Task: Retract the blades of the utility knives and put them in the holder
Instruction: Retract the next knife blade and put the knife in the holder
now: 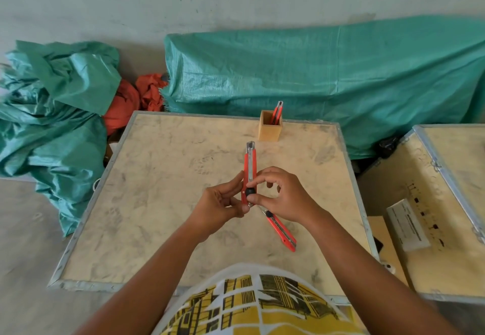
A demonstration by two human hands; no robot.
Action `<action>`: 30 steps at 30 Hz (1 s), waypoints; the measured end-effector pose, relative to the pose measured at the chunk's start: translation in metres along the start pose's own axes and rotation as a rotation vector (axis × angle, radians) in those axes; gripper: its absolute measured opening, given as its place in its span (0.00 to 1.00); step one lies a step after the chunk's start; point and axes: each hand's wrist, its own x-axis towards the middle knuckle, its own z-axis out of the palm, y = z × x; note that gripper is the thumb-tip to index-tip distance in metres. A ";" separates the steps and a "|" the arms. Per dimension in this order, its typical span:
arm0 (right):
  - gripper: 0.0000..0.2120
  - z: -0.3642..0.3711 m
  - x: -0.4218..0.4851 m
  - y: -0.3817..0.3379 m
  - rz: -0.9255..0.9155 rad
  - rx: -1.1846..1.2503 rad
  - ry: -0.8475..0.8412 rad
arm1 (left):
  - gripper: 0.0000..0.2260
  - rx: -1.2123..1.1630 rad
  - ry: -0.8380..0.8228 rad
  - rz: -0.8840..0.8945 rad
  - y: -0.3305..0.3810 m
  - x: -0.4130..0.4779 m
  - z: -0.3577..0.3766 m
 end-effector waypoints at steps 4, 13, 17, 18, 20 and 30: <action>0.10 0.004 -0.001 -0.002 0.006 -0.004 0.080 | 0.33 0.029 -0.021 0.000 0.001 0.005 -0.003; 0.11 0.000 -0.004 0.008 0.061 0.017 0.104 | 0.32 0.050 -0.091 -0.013 0.004 0.016 0.001; 0.10 -0.001 0.000 0.013 0.092 0.043 0.147 | 0.32 0.054 -0.099 -0.010 0.008 0.024 0.004; 0.10 -0.003 0.002 0.015 0.108 0.077 0.150 | 0.33 0.056 -0.099 -0.010 0.010 0.027 0.005; 0.10 -0.009 0.009 0.019 0.132 0.155 0.165 | 0.33 0.084 -0.108 -0.006 0.013 0.035 0.006; 0.13 -0.049 0.083 0.051 0.217 0.292 0.242 | 0.34 0.339 -0.122 0.054 0.046 0.121 0.011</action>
